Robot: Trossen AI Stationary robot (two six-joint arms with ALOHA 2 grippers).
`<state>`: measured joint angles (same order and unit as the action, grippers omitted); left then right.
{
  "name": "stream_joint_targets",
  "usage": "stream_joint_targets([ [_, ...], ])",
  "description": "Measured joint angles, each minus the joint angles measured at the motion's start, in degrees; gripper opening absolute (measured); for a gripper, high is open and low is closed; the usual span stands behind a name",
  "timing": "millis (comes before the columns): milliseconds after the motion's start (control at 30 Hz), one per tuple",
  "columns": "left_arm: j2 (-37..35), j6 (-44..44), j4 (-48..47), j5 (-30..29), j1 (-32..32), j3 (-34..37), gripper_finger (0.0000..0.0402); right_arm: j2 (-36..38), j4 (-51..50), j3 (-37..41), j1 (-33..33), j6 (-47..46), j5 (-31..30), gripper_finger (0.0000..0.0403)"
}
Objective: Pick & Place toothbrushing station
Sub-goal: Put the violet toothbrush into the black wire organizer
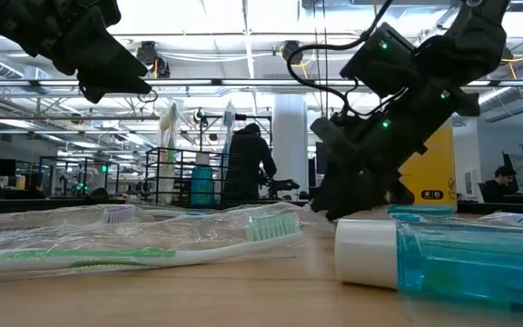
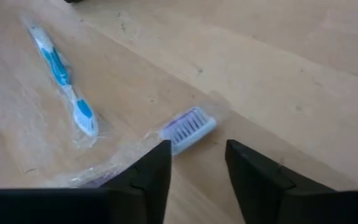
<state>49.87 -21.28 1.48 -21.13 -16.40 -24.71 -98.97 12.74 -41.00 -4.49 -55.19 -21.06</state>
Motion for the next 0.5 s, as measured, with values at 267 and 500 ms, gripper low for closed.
stream_joint_targets([
  [267,0.00,0.00,0.02,0.00,-0.02,0.00,0.0189,-0.28,4.91,0.22,0.15,7.26,-2.94,0.0037],
  [500,0.00,0.02,0.00,0.00,0.00,0.00,0.0189,0.23,6.55,0.18,0.09,10.47,-2.99,0.0012],
])
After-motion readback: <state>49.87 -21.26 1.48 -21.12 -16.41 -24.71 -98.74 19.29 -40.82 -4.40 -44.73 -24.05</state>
